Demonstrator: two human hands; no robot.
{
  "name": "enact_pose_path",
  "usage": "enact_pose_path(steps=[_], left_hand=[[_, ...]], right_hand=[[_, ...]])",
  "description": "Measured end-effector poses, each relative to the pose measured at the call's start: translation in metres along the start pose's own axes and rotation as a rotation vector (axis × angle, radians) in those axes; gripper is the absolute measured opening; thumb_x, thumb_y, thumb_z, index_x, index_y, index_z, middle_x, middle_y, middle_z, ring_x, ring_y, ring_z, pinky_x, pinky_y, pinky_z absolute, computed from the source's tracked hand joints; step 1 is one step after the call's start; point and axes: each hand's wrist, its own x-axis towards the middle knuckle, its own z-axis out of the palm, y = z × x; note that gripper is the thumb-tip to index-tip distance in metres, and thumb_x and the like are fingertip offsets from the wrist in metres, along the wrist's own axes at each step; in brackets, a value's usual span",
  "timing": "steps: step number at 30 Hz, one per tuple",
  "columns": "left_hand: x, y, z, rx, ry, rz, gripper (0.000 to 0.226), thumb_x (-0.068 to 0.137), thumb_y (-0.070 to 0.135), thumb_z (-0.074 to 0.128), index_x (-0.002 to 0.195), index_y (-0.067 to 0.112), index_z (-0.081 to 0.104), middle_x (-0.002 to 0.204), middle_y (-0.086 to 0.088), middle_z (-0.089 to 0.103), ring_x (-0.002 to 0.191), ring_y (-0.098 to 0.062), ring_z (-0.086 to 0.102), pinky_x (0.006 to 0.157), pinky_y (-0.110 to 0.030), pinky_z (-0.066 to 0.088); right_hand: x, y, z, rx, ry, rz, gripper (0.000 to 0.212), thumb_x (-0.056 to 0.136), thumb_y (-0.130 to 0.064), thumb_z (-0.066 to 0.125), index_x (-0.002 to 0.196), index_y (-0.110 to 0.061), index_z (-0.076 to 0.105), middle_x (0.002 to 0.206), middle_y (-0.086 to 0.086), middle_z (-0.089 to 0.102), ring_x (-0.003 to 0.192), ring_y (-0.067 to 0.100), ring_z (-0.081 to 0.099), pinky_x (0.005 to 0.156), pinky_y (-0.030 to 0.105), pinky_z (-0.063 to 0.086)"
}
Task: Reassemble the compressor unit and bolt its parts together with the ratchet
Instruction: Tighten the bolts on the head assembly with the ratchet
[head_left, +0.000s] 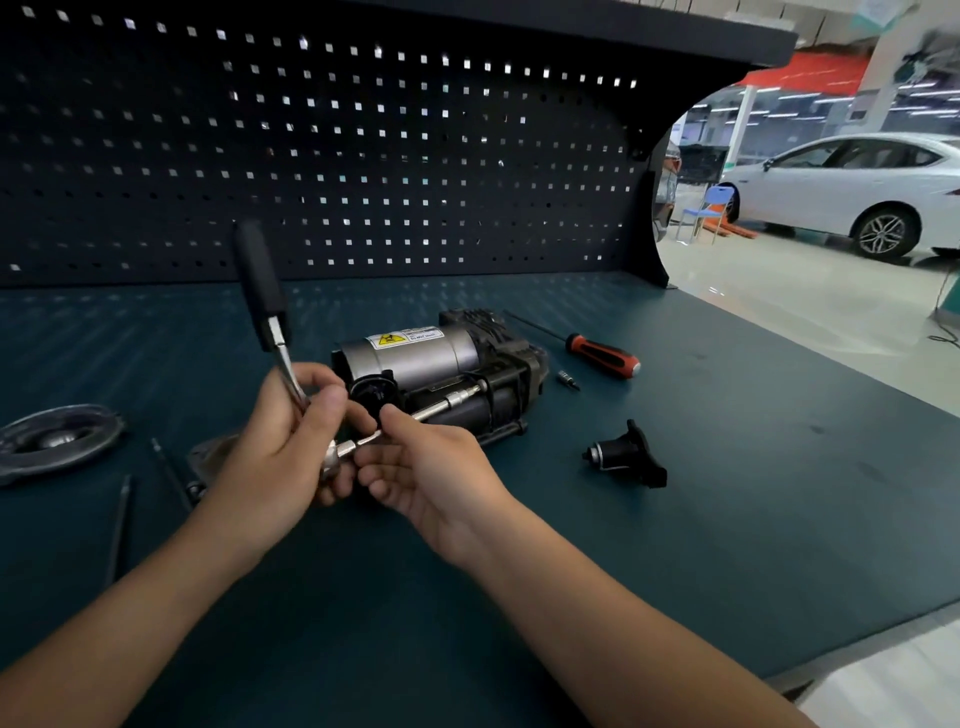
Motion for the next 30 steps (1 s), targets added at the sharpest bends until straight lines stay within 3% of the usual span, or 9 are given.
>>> enact_pose_path(steps=[4, 7, 11, 14, 19, 22, 25, 27, 30], left_hand=[[0.003, 0.006, -0.012, -0.406, -0.088, -0.305, 0.032, 0.098, 0.013, 0.026, 0.1, 0.015, 0.057, 0.087, -0.004, 0.074, 0.049, -0.012, 0.058, 0.042, -0.02, 0.048], [0.0, 0.009, -0.02, -0.457, -0.186, -0.309, 0.04, 0.095, 0.006, 0.023, 0.11, 0.012, 0.059, 0.106, -0.005, 0.071, 0.068, -0.014, 0.065, 0.056, -0.024, 0.055], [-0.001, 0.007, -0.023, -0.433, -0.194, -0.295, 0.035, 0.093, 0.005, 0.031, 0.112, 0.014, 0.06, 0.11, -0.003, 0.07, 0.079, -0.017, 0.066, 0.064, -0.027, 0.057], [-0.005, 0.007, -0.018, -0.312, -0.153, -0.235, 0.03, 0.08, 0.023, 0.049, 0.107, 0.017, 0.06, 0.096, 0.005, 0.072, 0.067, -0.011, 0.064, 0.056, -0.024, 0.055], [-0.008, -0.002, -0.005, -0.088, -0.015, -0.155, 0.014, 0.095, 0.012, 0.044, 0.093, 0.019, 0.055, 0.074, 0.013, 0.067, 0.048, -0.006, 0.056, 0.046, -0.019, 0.048], [-0.007, -0.005, -0.005, -0.1, 0.015, -0.168, 0.015, 0.096, 0.012, 0.042, 0.091, 0.019, 0.054, 0.073, 0.011, 0.067, 0.048, -0.006, 0.055, 0.045, -0.019, 0.047], [-0.004, -0.008, -0.004, -0.209, 0.066, -0.273, 0.016, 0.097, 0.013, 0.042, 0.089, 0.018, 0.054, 0.071, 0.006, 0.068, 0.045, -0.007, 0.053, 0.042, -0.019, 0.045], [-0.001, -0.01, -0.004, -0.294, 0.073, -0.35, 0.015, 0.097, 0.015, 0.042, 0.088, 0.016, 0.054, 0.067, 0.006, 0.068, 0.042, -0.007, 0.052, 0.04, -0.019, 0.045], [0.002, -0.011, -0.004, -0.34, 0.08, -0.4, 0.016, 0.097, 0.016, 0.042, 0.087, 0.015, 0.053, 0.064, 0.005, 0.069, 0.041, -0.007, 0.052, 0.039, -0.019, 0.045]], right_hand=[[0.004, -0.005, 0.004, 0.105, 0.001, 0.004, 0.029, 0.099, -0.018, 0.043, 0.076, -0.004, 0.054, 0.043, 0.0, 0.057, 0.036, 0.006, 0.054, 0.04, 0.013, 0.042], [0.003, -0.009, 0.005, 0.144, 0.0, 0.017, 0.028, 0.099, -0.016, 0.043, 0.076, -0.004, 0.053, 0.042, -0.001, 0.056, 0.035, 0.006, 0.054, 0.039, 0.012, 0.042], [0.004, -0.009, 0.004, 0.154, 0.005, 0.017, 0.029, 0.098, -0.016, 0.045, 0.074, -0.004, 0.054, 0.043, 0.0, 0.056, 0.034, 0.006, 0.052, 0.039, 0.012, 0.041], [0.005, -0.007, 0.004, 0.136, 0.002, 0.018, 0.03, 0.098, -0.019, 0.046, 0.073, -0.004, 0.054, 0.043, 0.001, 0.057, 0.036, 0.006, 0.053, 0.039, 0.012, 0.041], [0.004, -0.01, -0.014, -0.288, 0.005, -0.031, 0.039, 0.097, -0.029, 0.045, 0.069, -0.005, 0.058, 0.044, 0.001, 0.06, 0.033, 0.009, 0.051, 0.037, 0.014, 0.039], [0.009, -0.021, -0.05, -0.824, 0.314, -0.432, 0.036, 0.094, -0.026, 0.052, 0.065, -0.007, 0.063, 0.049, -0.001, 0.062, 0.043, 0.01, 0.056, 0.048, 0.023, 0.044], [0.016, -0.041, -0.087, -0.854, 0.681, -0.742, 0.015, 0.089, -0.016, 0.058, 0.089, -0.009, 0.071, 0.074, -0.002, 0.066, 0.071, 0.012, 0.059, 0.068, 0.022, 0.042], [0.027, -0.051, -0.107, -0.815, 0.677, -0.643, 0.019, 0.089, -0.01, 0.056, 0.103, -0.008, 0.069, 0.085, -0.004, 0.061, 0.084, 0.01, 0.055, 0.071, 0.012, 0.034], [0.043, -0.051, -0.116, -0.568, 0.46, -0.363, 0.018, 0.091, -0.006, 0.052, 0.1, -0.009, 0.068, 0.082, -0.002, 0.064, 0.081, 0.012, 0.061, 0.065, 0.019, 0.045]])
